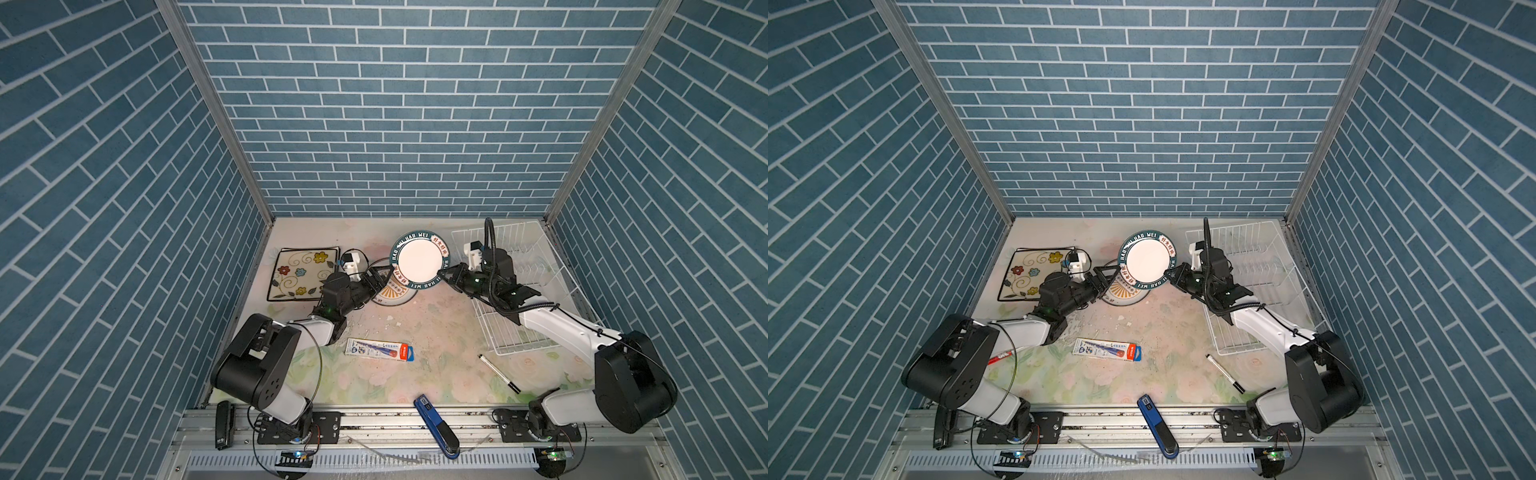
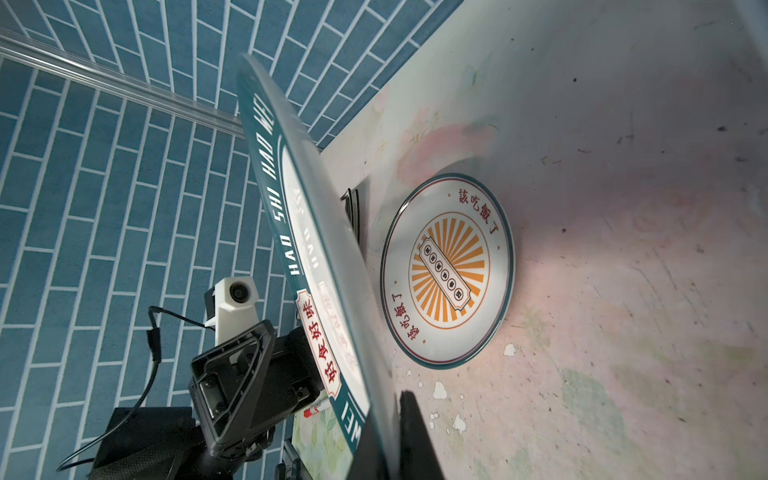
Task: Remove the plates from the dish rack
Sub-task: 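Carry the green-rimmed plate toward the left gripper while the left grips its rim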
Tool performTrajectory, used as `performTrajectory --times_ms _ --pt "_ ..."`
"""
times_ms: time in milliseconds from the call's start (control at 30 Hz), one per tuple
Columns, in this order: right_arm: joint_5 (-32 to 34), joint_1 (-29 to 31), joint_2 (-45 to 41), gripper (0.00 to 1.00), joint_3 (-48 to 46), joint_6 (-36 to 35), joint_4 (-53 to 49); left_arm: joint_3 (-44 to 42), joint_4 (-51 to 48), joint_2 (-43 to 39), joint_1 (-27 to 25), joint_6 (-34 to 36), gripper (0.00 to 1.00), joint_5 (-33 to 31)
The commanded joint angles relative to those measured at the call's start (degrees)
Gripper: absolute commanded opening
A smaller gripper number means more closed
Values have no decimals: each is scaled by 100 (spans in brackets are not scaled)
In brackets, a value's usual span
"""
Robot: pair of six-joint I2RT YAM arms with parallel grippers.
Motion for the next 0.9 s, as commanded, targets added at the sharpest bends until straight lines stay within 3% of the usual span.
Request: performTrajectory --times_ms 0,867 --pt "-296 60 74 0 17 181 415 28 -208 -180 23 290 69 19" --pt "-914 221 377 0 -29 233 868 162 129 102 84 -42 17 190"
